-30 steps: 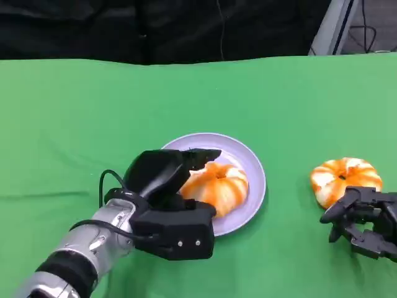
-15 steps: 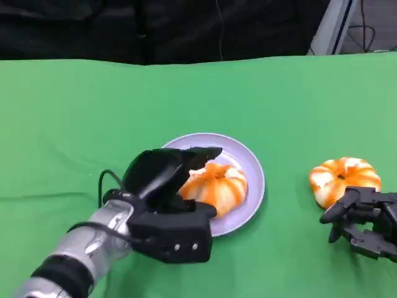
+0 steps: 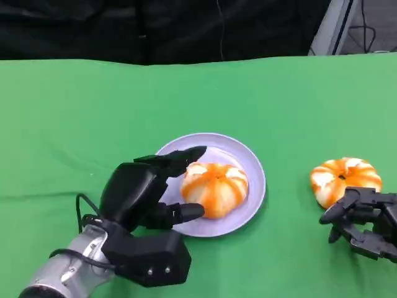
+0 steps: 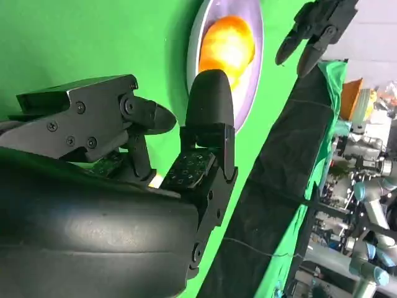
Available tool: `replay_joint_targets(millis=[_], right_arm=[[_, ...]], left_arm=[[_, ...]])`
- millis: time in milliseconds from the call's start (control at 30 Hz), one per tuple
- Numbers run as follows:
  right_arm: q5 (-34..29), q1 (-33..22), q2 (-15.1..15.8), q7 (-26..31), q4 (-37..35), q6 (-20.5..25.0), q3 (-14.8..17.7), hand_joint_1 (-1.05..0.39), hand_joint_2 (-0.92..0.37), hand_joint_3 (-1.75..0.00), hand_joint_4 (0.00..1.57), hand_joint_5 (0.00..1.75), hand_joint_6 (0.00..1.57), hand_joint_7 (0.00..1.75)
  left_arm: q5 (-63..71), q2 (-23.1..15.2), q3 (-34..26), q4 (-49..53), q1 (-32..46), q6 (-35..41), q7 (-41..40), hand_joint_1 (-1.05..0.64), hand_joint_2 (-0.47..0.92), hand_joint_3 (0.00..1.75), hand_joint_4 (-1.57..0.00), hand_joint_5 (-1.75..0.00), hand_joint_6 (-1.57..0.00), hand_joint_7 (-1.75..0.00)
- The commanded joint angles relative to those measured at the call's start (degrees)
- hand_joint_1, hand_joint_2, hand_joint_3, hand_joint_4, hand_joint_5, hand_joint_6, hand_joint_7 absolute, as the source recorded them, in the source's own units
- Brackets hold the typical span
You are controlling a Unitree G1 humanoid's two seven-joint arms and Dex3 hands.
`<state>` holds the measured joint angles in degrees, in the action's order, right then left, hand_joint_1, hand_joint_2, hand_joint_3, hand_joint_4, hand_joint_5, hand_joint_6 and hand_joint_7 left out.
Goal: Grasp the bread from the table and place it into the plate.
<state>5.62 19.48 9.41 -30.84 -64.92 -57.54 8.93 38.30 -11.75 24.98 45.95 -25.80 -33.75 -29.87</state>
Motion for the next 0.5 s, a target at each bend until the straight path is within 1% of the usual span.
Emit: replay_joint_targets(millis=[33, 333, 500], right_arm=[[0.03, -0.33, 0.77, 0.48, 0.20, -0.04, -0.02, 0.06, -0.85, -0.60, 0.86, 1.39, 0.94, 0.96], [0.36, -0.21, 0.83, 0.03, -0.05, 0.31, 0.14, 0.07, -0.84, -0.61, 0.86, 1.40, 0.93, 0.98], [0.38, -0.26, 0.97, -0.24, -0.14, 0.20, 0.14, 0.06, -0.84, -0.60, 0.85, 1.40, 0.93, 0.97]], left_arm=[[-0.54, -1.32, -1.15, -1.16, 2.13, -1.37, -1.22, -0.80, 0.92, 0.39, -0.70, -0.03, -0.55, -0.02], [-1.33, -1.11, -2.53, -0.54, 3.49, -3.87, -1.64, -0.77, 0.92, 0.35, -0.72, -0.02, -0.58, -0.02], [-0.87, -1.45, -2.97, -0.34, 4.17, -5.68, -3.35, -0.75, 0.92, 0.33, -0.73, -0.02, -0.59, -0.02]])
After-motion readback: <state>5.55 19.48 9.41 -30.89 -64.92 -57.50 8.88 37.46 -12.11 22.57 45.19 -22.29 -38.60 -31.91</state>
